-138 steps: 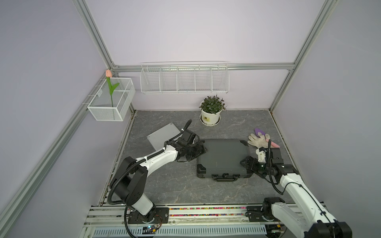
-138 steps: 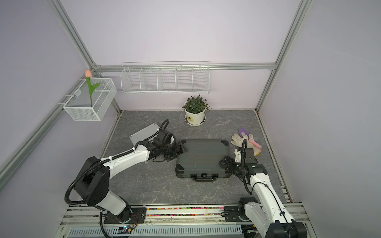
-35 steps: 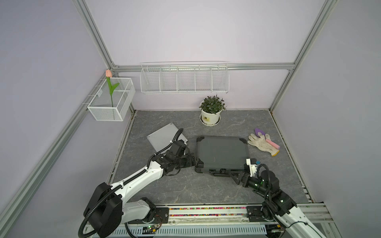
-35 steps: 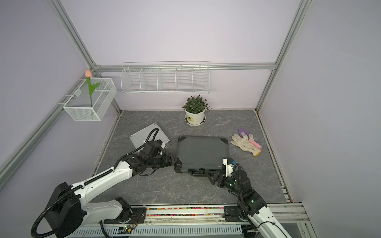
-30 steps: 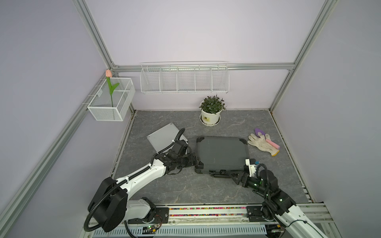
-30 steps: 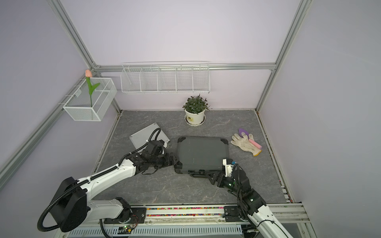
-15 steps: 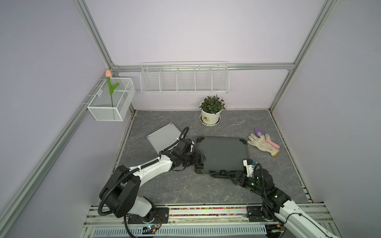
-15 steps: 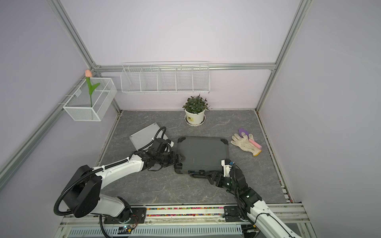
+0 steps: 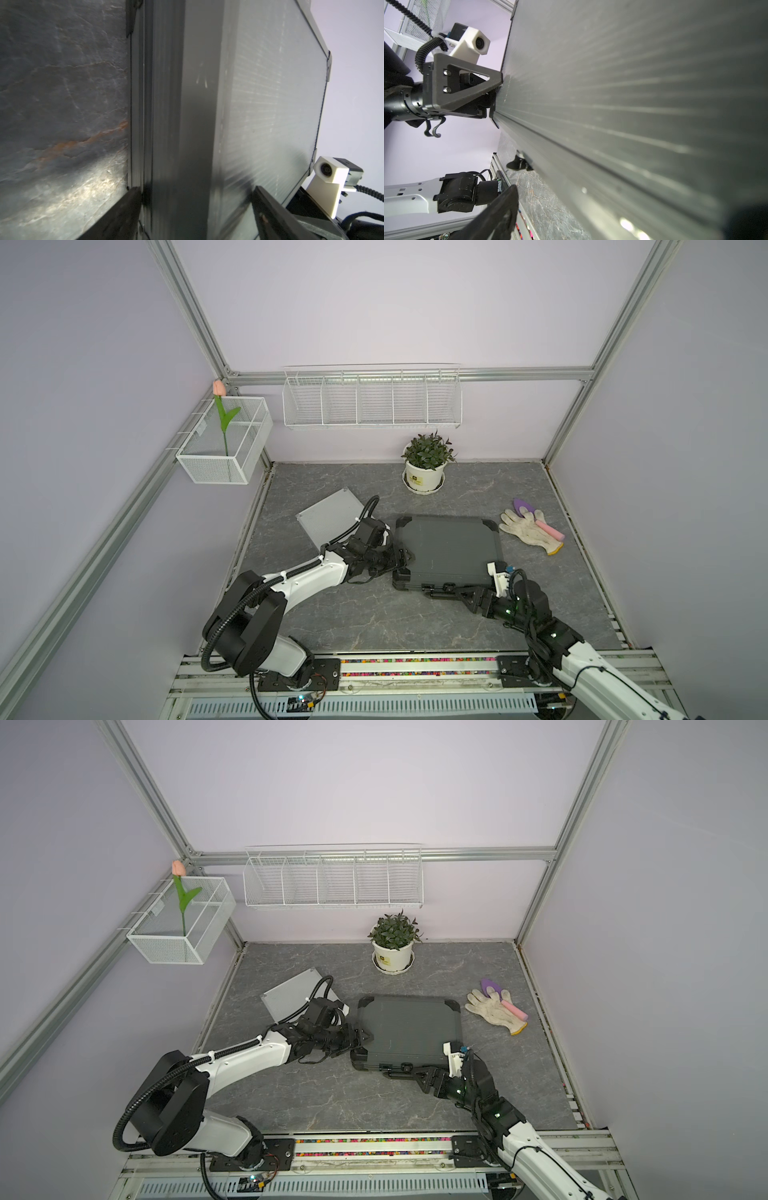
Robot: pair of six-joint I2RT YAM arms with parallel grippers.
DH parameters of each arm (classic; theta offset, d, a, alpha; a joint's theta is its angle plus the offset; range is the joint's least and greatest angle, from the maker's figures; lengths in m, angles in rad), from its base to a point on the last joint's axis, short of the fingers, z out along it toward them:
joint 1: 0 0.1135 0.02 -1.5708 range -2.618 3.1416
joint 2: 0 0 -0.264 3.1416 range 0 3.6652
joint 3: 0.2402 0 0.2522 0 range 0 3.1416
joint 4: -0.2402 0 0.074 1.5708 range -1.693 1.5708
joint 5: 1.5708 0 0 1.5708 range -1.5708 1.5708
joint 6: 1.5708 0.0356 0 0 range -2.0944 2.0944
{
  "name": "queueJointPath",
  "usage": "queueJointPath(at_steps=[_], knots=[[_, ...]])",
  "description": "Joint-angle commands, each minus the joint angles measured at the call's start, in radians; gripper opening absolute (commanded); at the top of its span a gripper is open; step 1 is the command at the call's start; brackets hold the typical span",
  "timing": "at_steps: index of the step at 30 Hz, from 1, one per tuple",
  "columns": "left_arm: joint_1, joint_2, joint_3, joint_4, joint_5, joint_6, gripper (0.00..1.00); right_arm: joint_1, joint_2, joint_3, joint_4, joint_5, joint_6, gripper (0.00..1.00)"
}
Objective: Open the poker set cases
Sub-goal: Pick up the poker set case from the center of the board.
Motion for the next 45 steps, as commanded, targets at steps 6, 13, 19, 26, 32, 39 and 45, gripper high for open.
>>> queueJointPath(at_steps=[6,13,19,26,32,39,45], knots=[[-0.058,0.040,-0.017,0.063,0.096,-0.056,0.84,0.003,-0.020,-0.037,0.005,-0.097,0.032,0.97],[-0.069,0.052,-0.032,0.091,0.097,-0.071,0.84,0.003,-0.160,-0.029,-0.213,-0.054,0.042,0.96],[-0.074,0.061,-0.038,0.103,0.098,-0.074,0.84,0.003,-0.307,-0.024,-0.366,-0.019,0.063,0.89],[-0.074,0.054,-0.036,0.093,0.090,-0.065,0.84,0.003,-0.362,-0.023,-0.462,-0.023,0.101,0.84],[-0.074,0.040,-0.031,0.057,0.064,-0.043,0.84,0.002,-0.363,-0.023,-0.521,-0.038,0.131,0.79],[-0.074,0.038,-0.042,0.064,0.058,-0.047,0.84,0.002,-0.378,-0.025,-0.587,-0.036,0.150,0.68],[-0.075,0.038,-0.038,0.066,0.057,-0.041,0.84,0.001,-0.405,-0.027,-0.664,-0.005,0.162,0.71]])
